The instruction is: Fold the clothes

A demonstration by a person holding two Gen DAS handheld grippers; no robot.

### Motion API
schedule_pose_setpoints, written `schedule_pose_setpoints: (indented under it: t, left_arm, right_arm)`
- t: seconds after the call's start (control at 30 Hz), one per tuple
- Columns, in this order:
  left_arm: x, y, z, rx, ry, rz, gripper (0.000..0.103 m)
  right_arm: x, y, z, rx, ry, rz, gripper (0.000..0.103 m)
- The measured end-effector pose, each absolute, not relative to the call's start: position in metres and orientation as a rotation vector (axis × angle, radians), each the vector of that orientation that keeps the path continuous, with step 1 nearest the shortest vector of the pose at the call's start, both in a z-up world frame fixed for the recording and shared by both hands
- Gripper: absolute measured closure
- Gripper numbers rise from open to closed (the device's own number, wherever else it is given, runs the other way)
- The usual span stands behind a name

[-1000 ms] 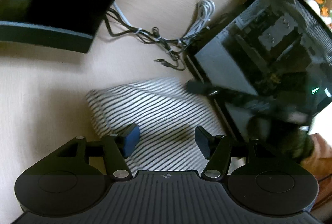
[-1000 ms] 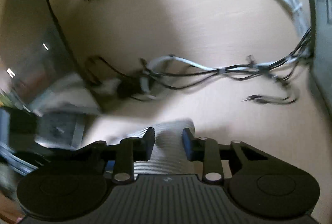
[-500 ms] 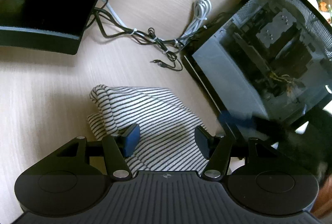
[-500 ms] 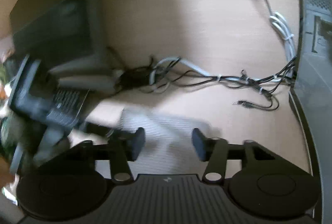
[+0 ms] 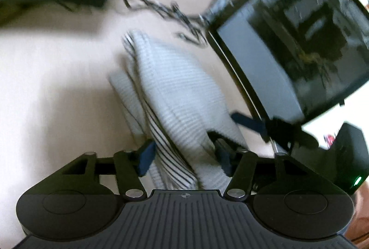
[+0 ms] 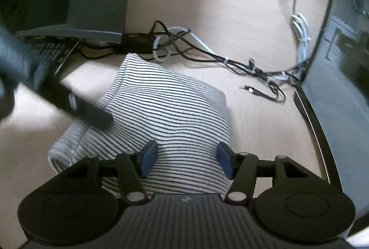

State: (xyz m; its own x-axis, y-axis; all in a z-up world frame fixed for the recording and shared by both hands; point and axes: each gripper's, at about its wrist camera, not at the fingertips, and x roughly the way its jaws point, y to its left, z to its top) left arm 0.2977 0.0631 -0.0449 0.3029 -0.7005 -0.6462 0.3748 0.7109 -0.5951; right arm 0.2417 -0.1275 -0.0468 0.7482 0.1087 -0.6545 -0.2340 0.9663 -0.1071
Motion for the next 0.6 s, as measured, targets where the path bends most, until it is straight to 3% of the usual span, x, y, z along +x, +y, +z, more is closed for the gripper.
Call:
schedule_pose_setpoints:
  t: [0.2,0.4,0.6]
  left_arm:
    - [0.285,0.063,-0.057,-0.390,1.017,-0.762,0.049]
    - [0.267,0.038,-0.061,-0.423,1.042,-0.811,0.050]
    - [0.262,0.068,-0.006,-0.441,0.869,-0.686,0.053]
  right_arm:
    - [0.220,-0.157,-0.014,-0.023,0.747,0.186,0.045]
    - [0.217,-0.148,-0.020,-0.229,0.766,0.237,0.044]
    - [0.220,-0.168,-0.030,-0.223,0.710,0.321,0.037]
